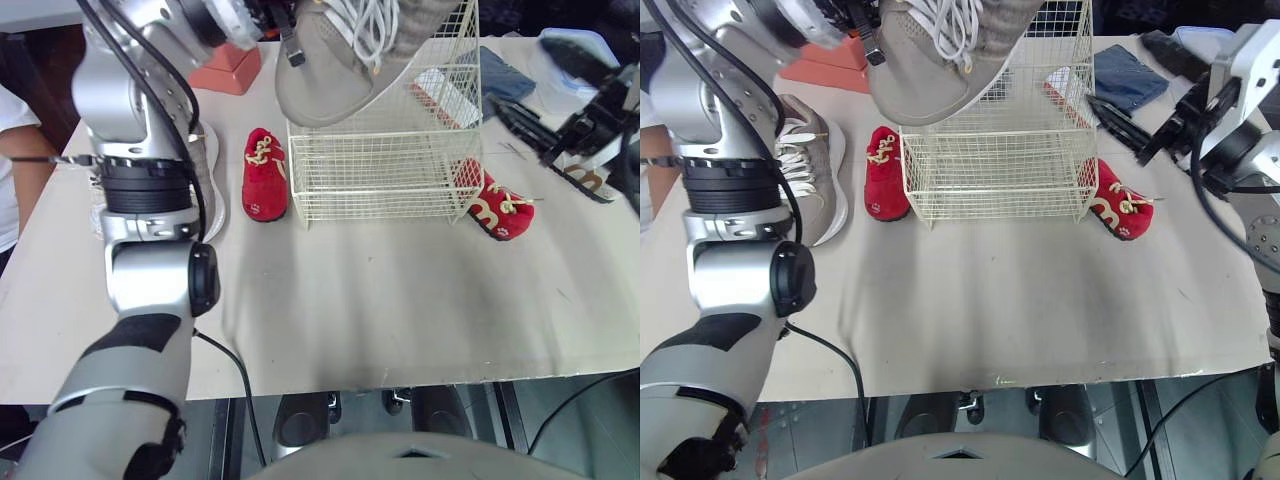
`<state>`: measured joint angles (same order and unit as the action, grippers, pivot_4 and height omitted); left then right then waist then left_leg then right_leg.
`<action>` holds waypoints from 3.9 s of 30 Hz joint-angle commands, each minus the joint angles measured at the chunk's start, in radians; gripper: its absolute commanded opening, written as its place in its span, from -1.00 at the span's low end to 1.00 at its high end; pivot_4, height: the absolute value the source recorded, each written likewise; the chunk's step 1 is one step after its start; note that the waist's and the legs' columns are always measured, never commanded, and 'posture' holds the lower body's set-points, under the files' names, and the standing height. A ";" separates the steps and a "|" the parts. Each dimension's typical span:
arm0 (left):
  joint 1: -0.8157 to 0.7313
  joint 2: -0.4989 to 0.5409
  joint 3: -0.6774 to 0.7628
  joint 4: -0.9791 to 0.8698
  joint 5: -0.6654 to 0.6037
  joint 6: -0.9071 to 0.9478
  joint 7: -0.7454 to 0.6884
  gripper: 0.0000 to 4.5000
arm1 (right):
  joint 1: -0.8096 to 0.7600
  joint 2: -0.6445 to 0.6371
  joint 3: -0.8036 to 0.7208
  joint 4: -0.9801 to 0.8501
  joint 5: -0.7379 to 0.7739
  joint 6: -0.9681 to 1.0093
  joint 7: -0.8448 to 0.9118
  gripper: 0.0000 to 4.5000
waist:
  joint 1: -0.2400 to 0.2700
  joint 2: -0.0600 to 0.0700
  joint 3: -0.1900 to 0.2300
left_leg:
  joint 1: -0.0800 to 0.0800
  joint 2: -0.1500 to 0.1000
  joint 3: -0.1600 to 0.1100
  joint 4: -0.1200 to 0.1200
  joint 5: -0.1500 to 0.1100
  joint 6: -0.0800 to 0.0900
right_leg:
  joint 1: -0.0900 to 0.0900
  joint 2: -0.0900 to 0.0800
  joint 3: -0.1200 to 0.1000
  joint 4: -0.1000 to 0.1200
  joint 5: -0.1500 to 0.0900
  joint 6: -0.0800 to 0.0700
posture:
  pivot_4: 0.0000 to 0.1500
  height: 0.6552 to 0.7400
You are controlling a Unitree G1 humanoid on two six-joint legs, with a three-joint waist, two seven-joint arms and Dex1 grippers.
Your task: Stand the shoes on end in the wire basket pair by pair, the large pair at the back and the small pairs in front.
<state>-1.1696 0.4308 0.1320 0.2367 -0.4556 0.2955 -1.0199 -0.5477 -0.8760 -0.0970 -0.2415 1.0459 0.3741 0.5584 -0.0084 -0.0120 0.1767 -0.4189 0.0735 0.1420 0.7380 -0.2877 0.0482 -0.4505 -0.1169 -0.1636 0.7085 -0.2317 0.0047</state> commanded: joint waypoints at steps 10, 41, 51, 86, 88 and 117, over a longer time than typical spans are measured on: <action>0.131 -0.148 -0.021 -0.157 -0.001 -0.165 0.138 -0.97 | -0.277 0.297 -0.105 -0.006 0.305 0.227 -0.435 0.98 | -0.002 -0.002 0.001 | 0.000 0.000 0.000 -0.001 0.000 0.000 | 0.000 0.000 -0.002 0.000 0.000 0.000 | 1.00 -0.27; 0.223 -0.094 -0.055 -0.222 0.003 -0.177 0.198 0.93 | -0.425 0.460 -0.108 -0.041 -0.101 0.216 -0.539 -0.90 | -0.003 -0.002 0.001 | -0.013 -0.001 -0.007 -0.002 0.000 0.000 | -0.007 0.000 -0.012 -0.005 0.000 0.000 | 1.00 -0.27; 0.308 0.149 0.004 -0.355 -0.136 0.124 0.128 0.97 | -0.520 0.451 -0.113 -0.012 -0.234 0.114 -0.466 -0.90 | -0.005 -0.001 0.001 | -0.013 0.000 -0.007 -0.004 0.000 0.000 | -0.008 0.001 -0.011 -0.006 0.000 0.000 | 1.00 -0.27; 0.413 0.301 0.093 -0.440 -0.251 0.300 0.111 0.97 | -0.504 0.350 0.019 0.493 -0.758 0.112 -0.137 -0.90 | 0.004 -0.001 0.001 | -0.014 -0.001 -0.009 -0.001 0.000 0.000 | -0.006 -0.001 -0.011 -0.005 0.000 0.000 | 1.00 -0.27; 0.414 0.295 0.102 -0.444 -0.260 0.297 0.117 0.97 | -0.504 0.362 0.009 0.478 -0.746 0.131 -0.148 -0.90 | 0.004 -0.001 0.001 | -0.014 -0.001 -0.008 -0.001 0.000 0.000 | -0.007 -0.001 -0.012 -0.005 0.000 0.000 | 1.00 -0.27; 0.425 0.308 0.104 -0.422 -0.223 0.265 0.113 1.00 | -0.399 0.346 -0.050 0.286 -0.744 0.052 -0.106 0.93 | -0.005 -0.001 0.001 | -0.014 -0.001 -0.008 -0.004 0.000 0.000 | -0.007 0.000 -0.012 -0.008 0.000 0.000 | 1.00 -0.27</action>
<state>-0.7411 0.7205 0.2173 -0.1718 -0.6862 0.5811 -0.9100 -0.9429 -0.5119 -0.1022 0.1046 0.2873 0.4545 0.4333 -0.0131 -0.0129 0.1781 -0.4332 0.0726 0.1340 0.7339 -0.2877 0.0482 -0.4573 -0.1167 -0.1752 0.7000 -0.2314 0.0049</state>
